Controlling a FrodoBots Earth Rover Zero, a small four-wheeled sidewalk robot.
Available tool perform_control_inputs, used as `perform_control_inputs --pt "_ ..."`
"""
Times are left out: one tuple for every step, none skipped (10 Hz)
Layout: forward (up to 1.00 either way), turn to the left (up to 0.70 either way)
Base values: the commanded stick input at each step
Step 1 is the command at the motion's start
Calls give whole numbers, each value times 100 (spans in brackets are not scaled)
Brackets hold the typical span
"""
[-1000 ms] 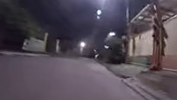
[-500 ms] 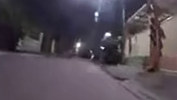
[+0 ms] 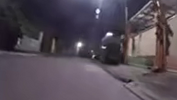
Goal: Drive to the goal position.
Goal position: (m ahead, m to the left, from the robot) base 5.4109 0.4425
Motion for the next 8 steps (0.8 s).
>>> perform_control_inputs --pt "70 -2" --pt "70 -14" --pt "70 -35" --pt "70 -35" --pt "70 -24" --pt "70 -10" --pt "70 0" --pt "70 0"
